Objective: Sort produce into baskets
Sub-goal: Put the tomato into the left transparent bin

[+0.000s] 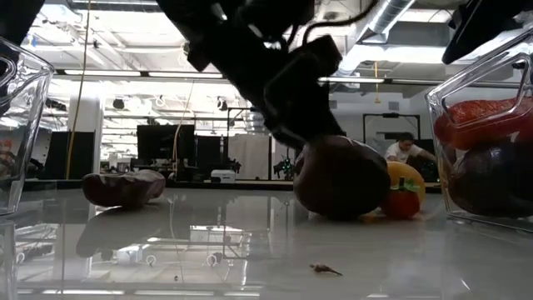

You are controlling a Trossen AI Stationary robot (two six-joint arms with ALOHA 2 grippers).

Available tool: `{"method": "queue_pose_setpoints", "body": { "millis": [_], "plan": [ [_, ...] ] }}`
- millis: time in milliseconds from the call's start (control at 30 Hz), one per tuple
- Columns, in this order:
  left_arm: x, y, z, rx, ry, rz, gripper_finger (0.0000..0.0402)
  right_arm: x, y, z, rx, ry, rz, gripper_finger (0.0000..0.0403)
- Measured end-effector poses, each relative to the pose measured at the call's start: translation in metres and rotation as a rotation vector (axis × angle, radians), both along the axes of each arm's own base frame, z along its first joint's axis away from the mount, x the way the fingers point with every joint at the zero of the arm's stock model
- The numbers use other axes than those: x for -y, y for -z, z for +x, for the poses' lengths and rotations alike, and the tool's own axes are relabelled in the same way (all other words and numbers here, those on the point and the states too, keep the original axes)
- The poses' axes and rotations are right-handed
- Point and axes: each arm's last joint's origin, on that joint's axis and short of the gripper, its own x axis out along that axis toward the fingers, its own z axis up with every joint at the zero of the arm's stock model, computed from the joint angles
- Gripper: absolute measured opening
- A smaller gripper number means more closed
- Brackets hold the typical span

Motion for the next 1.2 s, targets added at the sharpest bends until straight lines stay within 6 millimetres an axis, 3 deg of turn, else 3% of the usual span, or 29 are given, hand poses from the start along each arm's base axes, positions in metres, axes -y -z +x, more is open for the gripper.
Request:
{"method": "queue_pose_setpoints", "body": {
  "millis": [200,433,633,900,1067,1200],
  "plan": [
    [-0.001,0.009,0.000,-0.036,0.018,0.061,0.0312,0.000,-0.001,0.001,0.013,-0.008,-0.013,0.0249],
    [-0.001,0.012,0.000,-0.053,0.022,0.088,0.0252,0.000,-0.001,0.001,0.020,-0.010,-0.018,0.0249],
    [-0.006,-0.001,-0.009,-0.088,-0.002,0.175,0.0241,-0.001,-0.001,0.002,0.022,-0.010,-0.018,0.0249],
    [-0.001,-0.084,-0.047,-0.021,0.038,0.156,0.0245,-0.003,-0.005,0.003,0.106,-0.011,-0.140,0.0249],
    [0.015,-0.123,-0.088,-0.087,0.143,-0.071,0.0246,-0.007,-0.010,0.008,0.184,-0.040,-0.166,0.0249],
    [0.036,-0.143,-0.120,-0.165,0.163,-0.207,0.0246,-0.008,-0.012,0.009,0.204,-0.042,-0.162,0.0249]
  ]
}}
